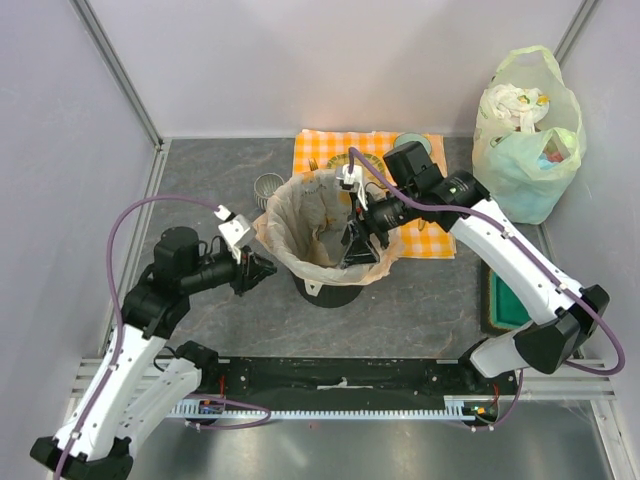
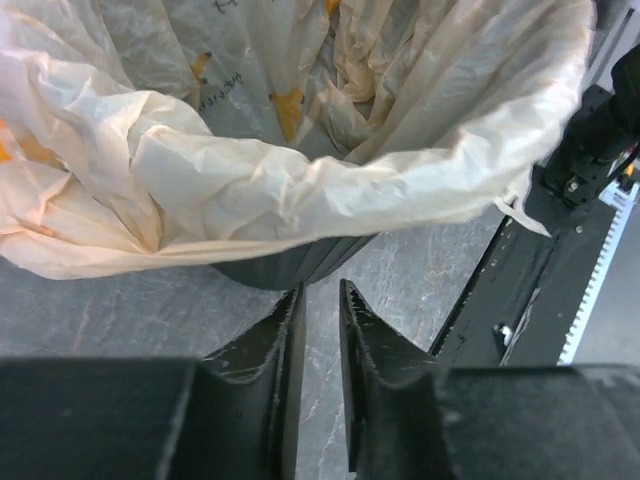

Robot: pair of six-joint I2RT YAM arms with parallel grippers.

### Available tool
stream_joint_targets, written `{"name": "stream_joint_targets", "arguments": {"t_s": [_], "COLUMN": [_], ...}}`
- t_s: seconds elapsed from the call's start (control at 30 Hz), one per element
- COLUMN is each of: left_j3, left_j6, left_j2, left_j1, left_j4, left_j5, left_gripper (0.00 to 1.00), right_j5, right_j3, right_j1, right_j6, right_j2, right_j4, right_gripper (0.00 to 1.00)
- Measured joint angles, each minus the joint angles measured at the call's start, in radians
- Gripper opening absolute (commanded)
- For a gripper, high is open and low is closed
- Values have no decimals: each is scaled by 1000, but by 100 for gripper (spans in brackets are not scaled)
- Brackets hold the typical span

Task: Put the trash bags into the trash bin

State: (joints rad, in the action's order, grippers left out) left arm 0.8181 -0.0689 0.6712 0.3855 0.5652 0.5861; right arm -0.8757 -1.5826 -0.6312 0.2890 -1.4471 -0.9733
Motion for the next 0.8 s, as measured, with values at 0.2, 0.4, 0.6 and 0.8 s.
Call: {"name": "stream_joint_targets", "arguments": {"t_s": [0.2,0.4,0.6,0.8], "left_j3": [50,11,-61,-89], "left_j6": [-134,-314,-430,-484], "left_j2": [-122,-183,-133,-105], "left_j1": [0,0,0,0], "left_j4": [53,-34,-117,-180], "left_j5": [-31,-50,-56,-56], "left_gripper": [55,50,49,49], "right_j5": [27,134,300,462], "right_j3": [-15,-42,-82,-111], "right_j1": [0,-1,-20,-113], "right_j6": [-28,-188,-235,-111], "right_j2": [-13,-35,-95,-188], "right_j4": [16,143,196,146], "right_gripper": [68,52,42,60]}}
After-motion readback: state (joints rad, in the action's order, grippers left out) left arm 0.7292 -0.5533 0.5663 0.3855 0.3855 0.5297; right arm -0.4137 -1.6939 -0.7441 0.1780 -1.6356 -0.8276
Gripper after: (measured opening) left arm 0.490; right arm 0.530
